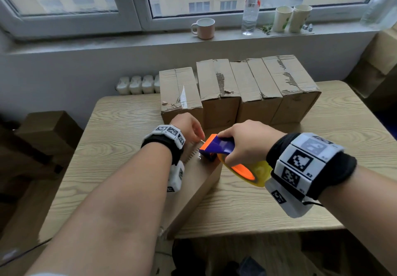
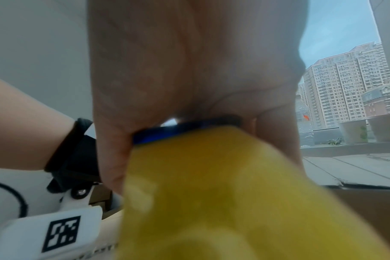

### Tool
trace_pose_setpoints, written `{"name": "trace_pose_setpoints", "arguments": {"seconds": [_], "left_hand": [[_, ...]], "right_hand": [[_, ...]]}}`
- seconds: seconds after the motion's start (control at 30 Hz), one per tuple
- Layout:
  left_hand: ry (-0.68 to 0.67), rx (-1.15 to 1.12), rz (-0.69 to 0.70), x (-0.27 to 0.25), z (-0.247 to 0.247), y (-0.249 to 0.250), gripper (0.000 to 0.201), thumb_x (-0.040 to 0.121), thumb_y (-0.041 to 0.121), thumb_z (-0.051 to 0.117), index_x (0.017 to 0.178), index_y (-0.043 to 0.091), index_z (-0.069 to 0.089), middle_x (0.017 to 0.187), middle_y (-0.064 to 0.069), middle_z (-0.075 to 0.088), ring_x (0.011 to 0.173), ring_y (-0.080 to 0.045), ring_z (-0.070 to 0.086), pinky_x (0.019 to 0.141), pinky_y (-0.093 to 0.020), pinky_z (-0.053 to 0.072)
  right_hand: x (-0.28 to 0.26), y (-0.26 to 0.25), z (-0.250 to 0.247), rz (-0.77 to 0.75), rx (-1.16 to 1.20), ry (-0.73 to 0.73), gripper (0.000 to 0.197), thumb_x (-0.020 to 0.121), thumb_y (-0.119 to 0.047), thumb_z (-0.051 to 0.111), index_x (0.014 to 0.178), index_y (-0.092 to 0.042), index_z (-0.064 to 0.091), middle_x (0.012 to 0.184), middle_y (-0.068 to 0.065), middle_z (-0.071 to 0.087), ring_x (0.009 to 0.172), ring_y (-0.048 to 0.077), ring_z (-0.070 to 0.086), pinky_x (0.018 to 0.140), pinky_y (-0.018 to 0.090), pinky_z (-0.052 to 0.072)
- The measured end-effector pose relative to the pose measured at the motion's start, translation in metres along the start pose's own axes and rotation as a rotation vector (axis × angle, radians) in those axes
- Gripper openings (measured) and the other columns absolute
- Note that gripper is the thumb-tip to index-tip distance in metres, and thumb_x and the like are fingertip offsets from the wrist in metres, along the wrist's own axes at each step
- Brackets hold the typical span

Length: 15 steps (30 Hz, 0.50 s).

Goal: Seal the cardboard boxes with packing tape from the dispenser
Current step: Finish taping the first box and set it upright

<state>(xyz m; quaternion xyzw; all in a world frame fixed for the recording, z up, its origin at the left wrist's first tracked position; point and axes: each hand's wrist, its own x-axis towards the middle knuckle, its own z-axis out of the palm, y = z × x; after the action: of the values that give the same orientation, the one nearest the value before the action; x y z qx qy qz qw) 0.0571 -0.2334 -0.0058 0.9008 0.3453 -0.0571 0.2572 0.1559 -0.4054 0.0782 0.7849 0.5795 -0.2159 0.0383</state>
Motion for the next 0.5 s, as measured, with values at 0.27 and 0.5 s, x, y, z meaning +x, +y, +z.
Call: {"name": "trace_pose_setpoints", "arguments": {"seconds": [0.27,0.5], "left_hand": [[0.002,-0.103,-0.059,-0.013,0.019,0.005,0.009,0.08,0.029,0.074,0.086,0.023,0.075,0.071,0.012,0.062,0.073,-0.003,0.058,0.071,-0.016,0.042],[0.046,-0.117,-0.093,-0.012,0.026,0.002,0.009,0.08,0.026,0.076,0.073,0.029,0.071,0.071,0.012,0.064,0.069,-0.004,0.056,0.07,-0.02,0.044]], "right_hand": [[-0.002,0.006,-0.002,-0.022,-0.035,-0.007,0.065,0.068,-0.041,0.071,0.131,-0.043,0.052,0.094,-0.01,0.061,0.083,0.014,0.056,0.074,0.028,0.052],[-0.015,0.024,-0.003,-0.037,-0.033,-0.069,0.068,0.07,-0.038,0.071,0.135,-0.039,0.05,0.103,-0.008,0.062,0.09,0.015,0.056,0.085,0.033,0.054]]}}
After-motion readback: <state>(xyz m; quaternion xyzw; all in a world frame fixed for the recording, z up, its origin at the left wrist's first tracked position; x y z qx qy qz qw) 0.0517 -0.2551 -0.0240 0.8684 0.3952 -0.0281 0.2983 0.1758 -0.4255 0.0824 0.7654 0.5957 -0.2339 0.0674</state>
